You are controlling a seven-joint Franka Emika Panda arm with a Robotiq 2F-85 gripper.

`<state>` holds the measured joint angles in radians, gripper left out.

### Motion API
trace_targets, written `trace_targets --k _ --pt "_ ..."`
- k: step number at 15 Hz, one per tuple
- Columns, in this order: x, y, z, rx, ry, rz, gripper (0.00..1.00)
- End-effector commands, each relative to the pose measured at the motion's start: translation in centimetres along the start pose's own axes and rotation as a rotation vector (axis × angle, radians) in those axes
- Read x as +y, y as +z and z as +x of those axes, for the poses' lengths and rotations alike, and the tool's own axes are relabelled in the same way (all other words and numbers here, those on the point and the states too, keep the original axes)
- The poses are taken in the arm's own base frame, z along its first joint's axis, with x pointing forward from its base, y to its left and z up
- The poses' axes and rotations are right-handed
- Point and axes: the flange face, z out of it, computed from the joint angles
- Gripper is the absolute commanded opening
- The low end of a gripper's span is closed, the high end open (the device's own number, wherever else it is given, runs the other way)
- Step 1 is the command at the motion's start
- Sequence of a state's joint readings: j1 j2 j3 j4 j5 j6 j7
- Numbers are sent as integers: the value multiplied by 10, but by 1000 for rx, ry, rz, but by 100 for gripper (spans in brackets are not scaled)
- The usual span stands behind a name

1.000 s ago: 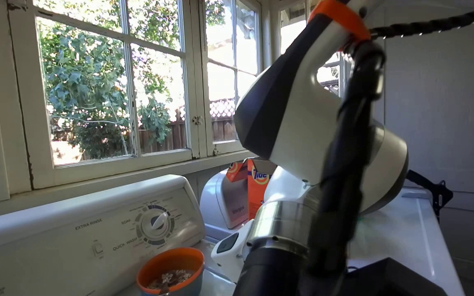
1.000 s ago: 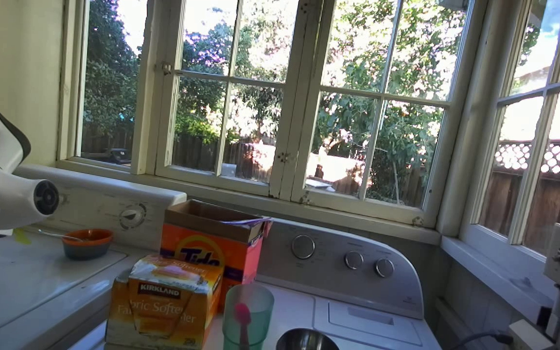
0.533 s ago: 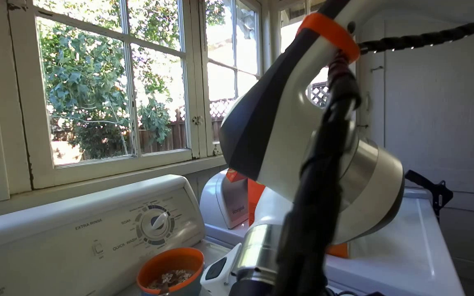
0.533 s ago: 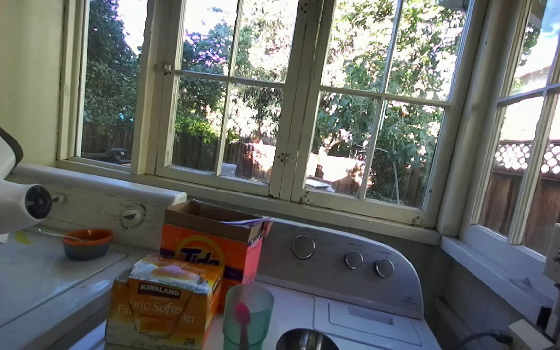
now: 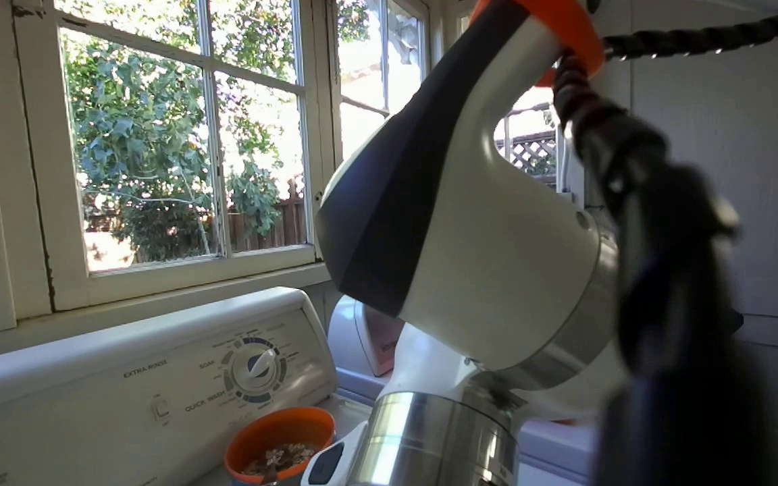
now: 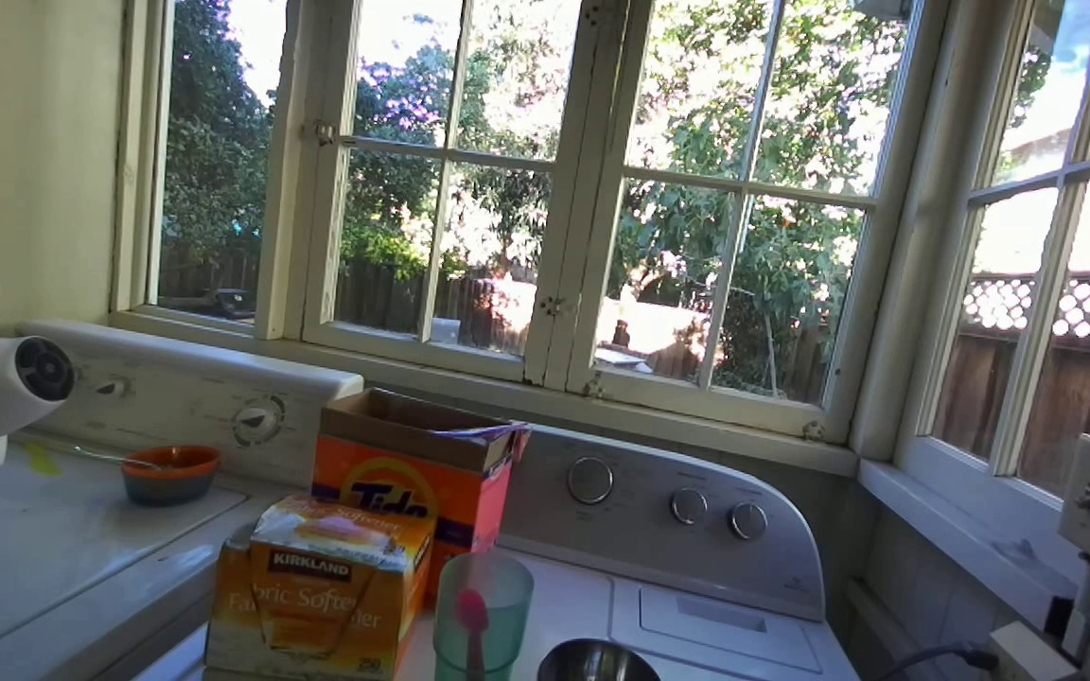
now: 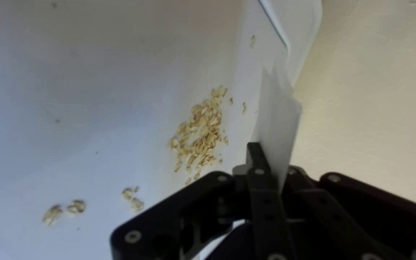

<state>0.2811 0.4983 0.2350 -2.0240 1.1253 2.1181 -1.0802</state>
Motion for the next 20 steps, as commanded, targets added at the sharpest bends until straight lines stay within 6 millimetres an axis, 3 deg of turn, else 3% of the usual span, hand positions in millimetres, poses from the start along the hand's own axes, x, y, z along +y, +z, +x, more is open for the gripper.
trace_targets --k 1,12,17,20 --pt "-4 0 2 -34 32 -87 0" --pt "-27 23 20 -91 68 -100 0" --pt "-28 23 23 -102 97 -141 0" --pt "-20 16 22 -32 148 -77 0"
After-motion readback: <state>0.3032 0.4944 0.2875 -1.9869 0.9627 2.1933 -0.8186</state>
